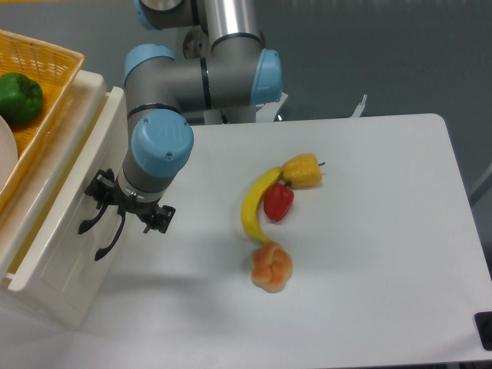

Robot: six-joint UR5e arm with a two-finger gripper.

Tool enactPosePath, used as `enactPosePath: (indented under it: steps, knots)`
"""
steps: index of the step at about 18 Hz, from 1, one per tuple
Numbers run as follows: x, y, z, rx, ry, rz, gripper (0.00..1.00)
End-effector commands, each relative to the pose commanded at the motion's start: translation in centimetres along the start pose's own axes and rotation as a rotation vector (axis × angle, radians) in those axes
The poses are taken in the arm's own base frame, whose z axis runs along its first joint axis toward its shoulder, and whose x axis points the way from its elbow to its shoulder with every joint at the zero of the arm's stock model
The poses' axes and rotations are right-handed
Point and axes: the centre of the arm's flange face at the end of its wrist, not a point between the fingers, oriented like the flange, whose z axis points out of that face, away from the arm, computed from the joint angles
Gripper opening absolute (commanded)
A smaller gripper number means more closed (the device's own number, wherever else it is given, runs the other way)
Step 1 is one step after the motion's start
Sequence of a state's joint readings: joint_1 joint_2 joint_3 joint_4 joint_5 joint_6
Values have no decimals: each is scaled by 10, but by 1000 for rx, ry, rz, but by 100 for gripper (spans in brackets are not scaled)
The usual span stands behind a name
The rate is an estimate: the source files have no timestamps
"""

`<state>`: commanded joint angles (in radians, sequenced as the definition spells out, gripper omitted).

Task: Slide the top white drawer open
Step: 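Pull the handle outward, sliding the upper drawer open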

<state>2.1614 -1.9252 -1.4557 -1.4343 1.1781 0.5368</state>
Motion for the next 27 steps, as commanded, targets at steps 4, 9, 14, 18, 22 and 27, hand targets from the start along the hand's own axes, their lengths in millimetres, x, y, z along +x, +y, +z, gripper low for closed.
enactPosePath:
  steps: [4,9,14,18,22,27]
  knots:
    - [0,1,0,-5,-3,0,100]
    - [-7,2,-3,-12,-26,-4,100]
    - [-16,4,-10,-12,-49,-12,100]
    - [-23,6,-15,-5,-52,-24,100]
    - [-29,8,-20,2,-55,-34,100]
    - [-41,12,-27,8,-64,-40,100]
